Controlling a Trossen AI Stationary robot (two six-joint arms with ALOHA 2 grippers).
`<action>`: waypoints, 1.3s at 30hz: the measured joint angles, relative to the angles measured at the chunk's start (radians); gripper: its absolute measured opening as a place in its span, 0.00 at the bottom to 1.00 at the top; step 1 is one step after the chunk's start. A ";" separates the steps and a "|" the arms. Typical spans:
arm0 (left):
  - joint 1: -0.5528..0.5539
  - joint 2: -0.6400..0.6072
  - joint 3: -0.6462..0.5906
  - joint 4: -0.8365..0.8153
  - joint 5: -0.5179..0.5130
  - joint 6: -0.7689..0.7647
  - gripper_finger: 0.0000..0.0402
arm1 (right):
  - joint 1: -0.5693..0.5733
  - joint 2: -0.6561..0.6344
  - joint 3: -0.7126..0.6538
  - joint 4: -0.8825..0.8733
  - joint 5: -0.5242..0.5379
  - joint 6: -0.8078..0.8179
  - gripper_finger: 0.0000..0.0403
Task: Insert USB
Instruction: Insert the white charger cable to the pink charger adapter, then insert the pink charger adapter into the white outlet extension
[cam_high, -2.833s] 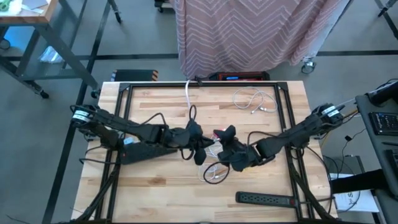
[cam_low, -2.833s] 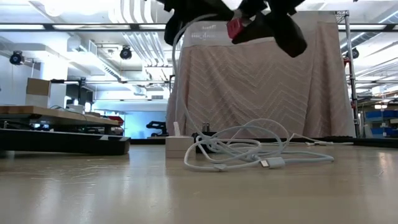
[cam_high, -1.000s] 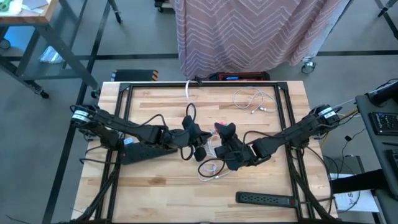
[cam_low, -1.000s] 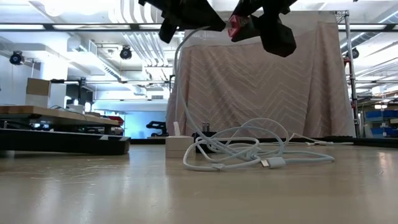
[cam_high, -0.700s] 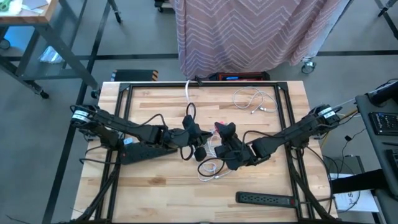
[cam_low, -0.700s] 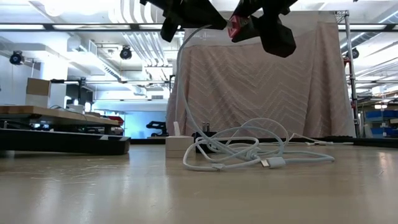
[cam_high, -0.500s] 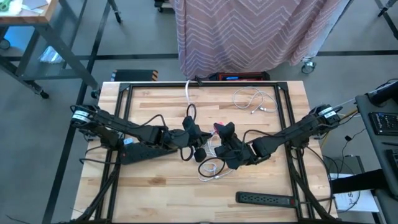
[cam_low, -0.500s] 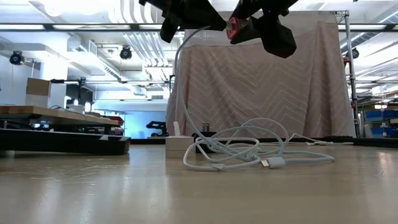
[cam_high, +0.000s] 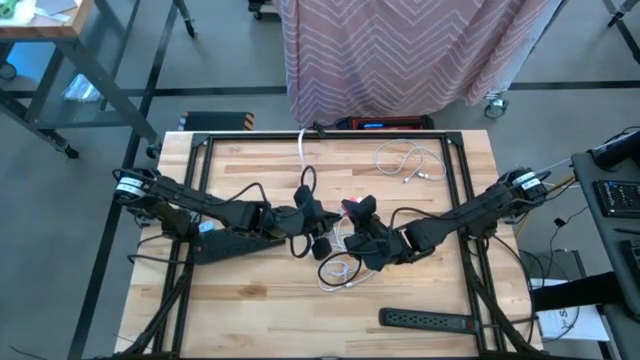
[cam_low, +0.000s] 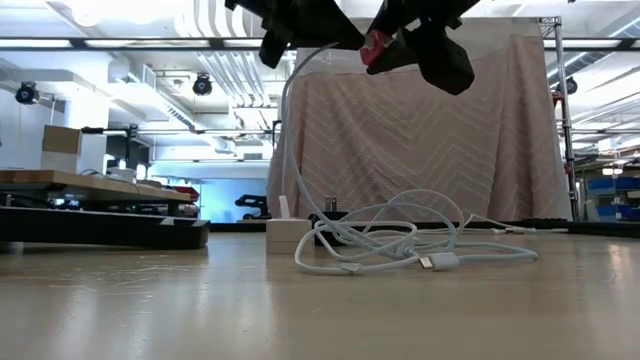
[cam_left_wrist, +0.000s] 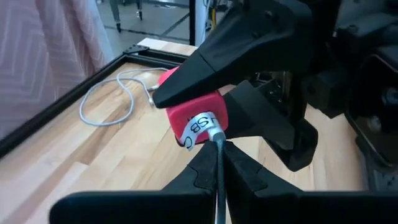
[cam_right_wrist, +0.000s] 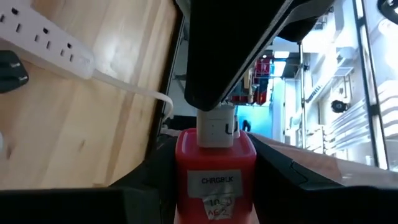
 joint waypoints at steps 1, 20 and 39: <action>0.000 0.000 0.000 0.000 0.008 0.022 0.01 | 0.000 0.000 0.000 -0.002 0.001 0.017 0.33; -0.177 -0.288 -0.124 -0.103 -0.032 0.142 0.27 | -0.062 -0.044 -0.033 0.014 -0.492 0.637 0.33; -0.279 -0.542 -0.224 -0.062 -0.029 0.433 0.19 | -0.272 0.300 -0.113 0.826 -0.993 0.763 0.33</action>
